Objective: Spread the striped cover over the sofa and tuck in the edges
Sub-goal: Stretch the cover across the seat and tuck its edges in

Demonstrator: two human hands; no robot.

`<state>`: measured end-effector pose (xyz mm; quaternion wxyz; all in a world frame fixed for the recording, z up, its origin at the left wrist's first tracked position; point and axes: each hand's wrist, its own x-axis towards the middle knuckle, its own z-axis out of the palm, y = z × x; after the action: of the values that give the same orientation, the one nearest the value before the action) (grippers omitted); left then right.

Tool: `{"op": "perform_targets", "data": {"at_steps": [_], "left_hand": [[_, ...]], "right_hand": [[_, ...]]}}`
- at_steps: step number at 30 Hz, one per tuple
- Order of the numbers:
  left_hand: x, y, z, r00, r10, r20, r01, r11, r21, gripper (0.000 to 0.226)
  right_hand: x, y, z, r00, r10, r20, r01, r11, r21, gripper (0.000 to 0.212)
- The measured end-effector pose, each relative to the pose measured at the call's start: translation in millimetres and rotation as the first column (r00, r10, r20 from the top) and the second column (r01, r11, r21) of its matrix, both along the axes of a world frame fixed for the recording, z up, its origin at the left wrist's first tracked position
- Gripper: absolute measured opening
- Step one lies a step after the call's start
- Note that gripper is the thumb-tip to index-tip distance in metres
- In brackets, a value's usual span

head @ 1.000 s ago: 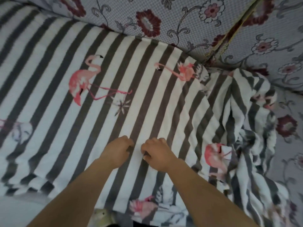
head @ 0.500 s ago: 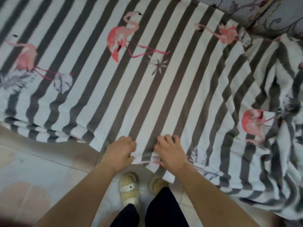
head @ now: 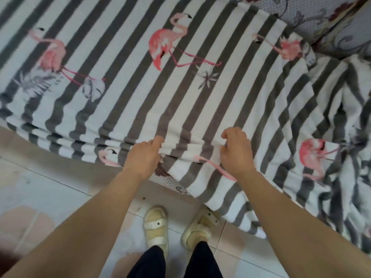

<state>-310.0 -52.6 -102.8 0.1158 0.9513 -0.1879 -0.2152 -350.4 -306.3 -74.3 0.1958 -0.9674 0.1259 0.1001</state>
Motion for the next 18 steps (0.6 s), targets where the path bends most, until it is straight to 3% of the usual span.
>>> {"op": "perform_targets", "data": {"at_steps": [3,6,8,12,15,18], "left_hand": [[0,10,4,1.000,0.002,0.010,-0.001,0.996,-0.089,0.040],[-9,29,5,0.997,0.031,0.069,-0.025,0.996,-0.090,0.041],[-12,43,4,0.994,0.047,0.097,-0.044,0.999,-0.032,0.040],[-26,82,-5,0.992,0.063,0.112,-0.080,0.985,0.152,0.043],[-36,101,-21,0.983,0.185,0.015,-0.185,0.966,0.179,0.070],[-36,103,-33,0.972,0.233,0.021,-0.233,0.953,0.196,0.078]], "right_hand": [[-11,48,4,0.942,0.336,0.018,-0.335,0.934,0.125,0.017],[-22,100,-9,0.795,0.584,-0.165,-0.563,0.811,0.159,0.046],[-23,117,-20,0.810,0.538,-0.232,-0.550,0.835,0.018,0.059],[-11,128,-29,0.848,0.471,-0.244,-0.510,0.850,-0.131,0.034],[3,127,-30,0.900,0.372,-0.229,-0.385,0.923,-0.016,0.016],[12,124,-30,0.878,0.295,-0.377,-0.228,0.950,0.213,0.013]]}}
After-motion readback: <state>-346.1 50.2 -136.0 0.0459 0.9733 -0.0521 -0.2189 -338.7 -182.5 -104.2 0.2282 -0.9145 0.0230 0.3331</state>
